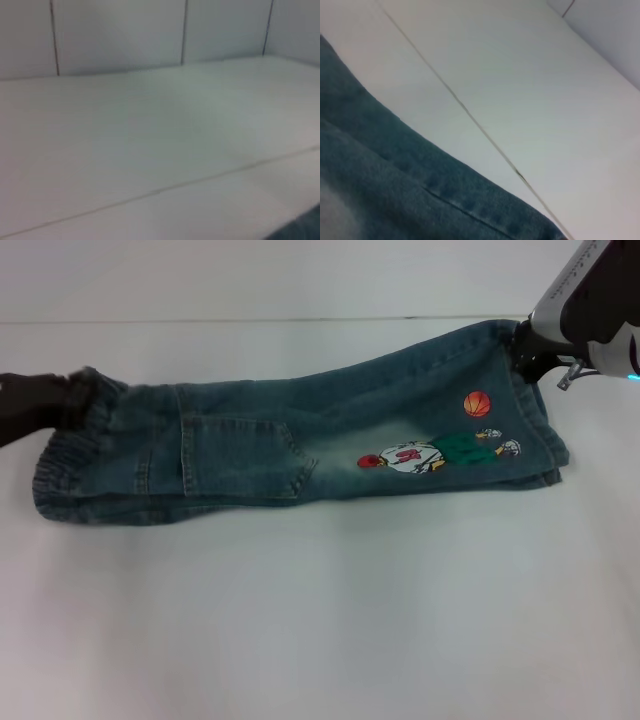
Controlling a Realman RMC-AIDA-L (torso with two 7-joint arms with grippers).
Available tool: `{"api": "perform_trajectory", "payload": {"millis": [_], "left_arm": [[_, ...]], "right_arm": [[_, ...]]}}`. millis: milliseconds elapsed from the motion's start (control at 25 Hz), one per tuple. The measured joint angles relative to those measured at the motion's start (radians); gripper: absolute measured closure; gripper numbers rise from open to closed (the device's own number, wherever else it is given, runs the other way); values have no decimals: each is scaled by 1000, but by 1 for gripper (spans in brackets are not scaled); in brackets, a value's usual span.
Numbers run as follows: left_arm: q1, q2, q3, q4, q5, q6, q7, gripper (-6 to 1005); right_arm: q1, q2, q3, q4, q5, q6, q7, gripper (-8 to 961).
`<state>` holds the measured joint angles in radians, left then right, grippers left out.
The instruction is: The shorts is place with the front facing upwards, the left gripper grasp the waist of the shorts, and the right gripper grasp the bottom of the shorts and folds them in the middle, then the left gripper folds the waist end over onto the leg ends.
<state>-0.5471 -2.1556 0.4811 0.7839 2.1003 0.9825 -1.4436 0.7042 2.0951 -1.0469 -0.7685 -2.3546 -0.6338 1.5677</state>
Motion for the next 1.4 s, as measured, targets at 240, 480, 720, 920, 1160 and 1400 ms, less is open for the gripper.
{"api": "perform_trajectory", "payload": {"millis": [240, 480, 720, 920, 1160, 1400], "left_arm": [[5, -7, 144, -7, 11, -131, -5, 897], [5, -4, 202, 26, 120, -150, -104, 646], [5, -8, 212, 55, 224, -166, -189, 432], [27, -7, 192, 80, 211, -171, -197, 297], [115, -8, 184, 160, 32, -124, -147, 139], [264, -12, 176, 148, -379, 118, 147, 147]], "right_arm": [[-6, 1, -30, 1, -5, 17, 28, 864], [-20, 0, -38, -2, -6, 19, 30, 620], [-29, 0, -39, -7, -2, 20, 31, 487], [-41, 2, -37, -14, 31, 24, 28, 376], [-114, -3, -35, -117, 183, -66, -18, 236], [-249, -9, 32, -233, 433, -364, -164, 241]]}}
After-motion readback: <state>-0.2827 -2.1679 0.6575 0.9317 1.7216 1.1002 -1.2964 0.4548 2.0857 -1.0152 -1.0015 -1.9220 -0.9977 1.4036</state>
